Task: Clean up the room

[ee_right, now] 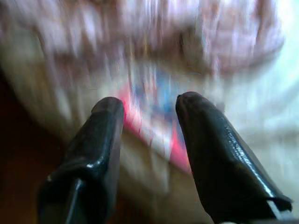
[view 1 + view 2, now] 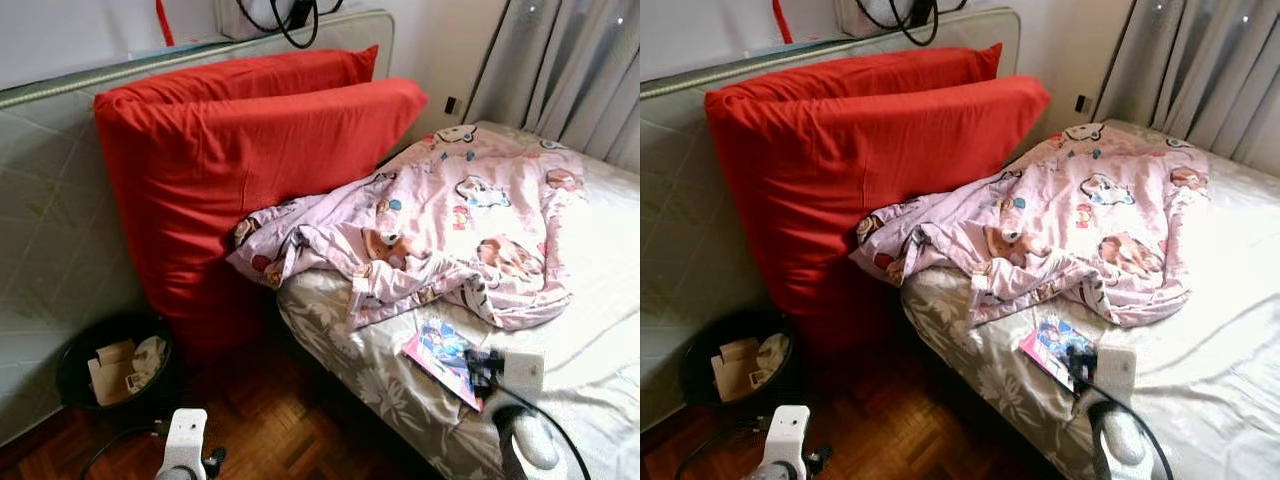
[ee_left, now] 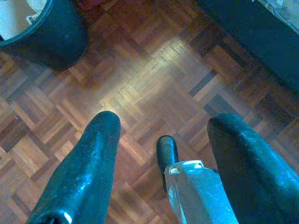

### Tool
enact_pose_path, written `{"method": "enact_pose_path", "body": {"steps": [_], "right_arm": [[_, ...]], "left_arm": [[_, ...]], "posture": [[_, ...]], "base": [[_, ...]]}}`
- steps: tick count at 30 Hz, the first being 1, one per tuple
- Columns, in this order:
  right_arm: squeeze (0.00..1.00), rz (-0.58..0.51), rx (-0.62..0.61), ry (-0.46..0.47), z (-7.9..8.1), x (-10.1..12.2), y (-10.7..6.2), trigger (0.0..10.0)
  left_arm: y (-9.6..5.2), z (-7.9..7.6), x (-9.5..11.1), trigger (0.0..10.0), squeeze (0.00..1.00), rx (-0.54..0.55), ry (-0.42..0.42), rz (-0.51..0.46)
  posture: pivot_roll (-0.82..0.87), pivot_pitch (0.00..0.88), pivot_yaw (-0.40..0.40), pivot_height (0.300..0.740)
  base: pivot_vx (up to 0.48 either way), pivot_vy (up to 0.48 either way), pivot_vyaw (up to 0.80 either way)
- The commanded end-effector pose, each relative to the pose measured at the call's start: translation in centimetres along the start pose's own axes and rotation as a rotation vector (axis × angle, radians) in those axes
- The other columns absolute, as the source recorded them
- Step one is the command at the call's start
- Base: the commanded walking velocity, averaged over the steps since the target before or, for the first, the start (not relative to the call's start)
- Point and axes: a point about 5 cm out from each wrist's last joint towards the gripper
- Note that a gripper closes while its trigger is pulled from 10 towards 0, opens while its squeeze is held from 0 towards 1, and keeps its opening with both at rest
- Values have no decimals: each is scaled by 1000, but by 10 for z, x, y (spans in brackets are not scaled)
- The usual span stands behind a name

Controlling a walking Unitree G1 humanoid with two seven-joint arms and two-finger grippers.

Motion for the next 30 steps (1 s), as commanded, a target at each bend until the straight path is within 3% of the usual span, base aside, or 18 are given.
{"method": "enact_pose_path", "body": {"steps": [1,3,6,7,11,16,23,30], "right_arm": [[0,152,15,-19,-1,-22,-6,10000],[0,278,4,81,-2,-40,-13,10000],[0,364,1,10,-4,-51,-19,10000],[0,399,-28,46,-5,-56,-22,10000],[0,410,-81,109,-5,-56,-20,10000],[0,490,-58,78,1,-64,-24,10000],[0,485,-89,131,0,-67,-26,10000],[0,513,-58,96,0,-72,-30,10000]], "left_arm": [[-1,0,-3,10000,0,4,2,11],[0,0,-3,10000,0,-1,1,13],[-1,0,-5,10000,0,0,4,20],[-1,0,-7,10000,0,1,5,25],[-1,1,-7,10000,0,5,9,31],[-1,1,-7,10000,0,1,11,39],[0,-3,-4,10000,0,-10,12,38],[2,-7,0,10000,0,-10,12,35]], "posture": [[44,0,-44,740],[40,0,-30,740],[47,0,-23,740],[52,0,-20,740],[56,0,-18,740],[55,0,-23,740],[56,0,-21,740],[60,0,-20,740]], "base": [[0,0,0],[0,0,0],[0,0,0],[0,0,0],[0,0,0],[0,0,0],[0,0,0],[0,0,0]]}}
Point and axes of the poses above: a point about 5 cm out from each wrist's last joint towards the gripper, its own y axis pointing out of the wrist towards the gripper, its own x axis along the axis of the wrist's last joint, z = x × y, and after that the axes turned 6 degrees about -y, right-handed
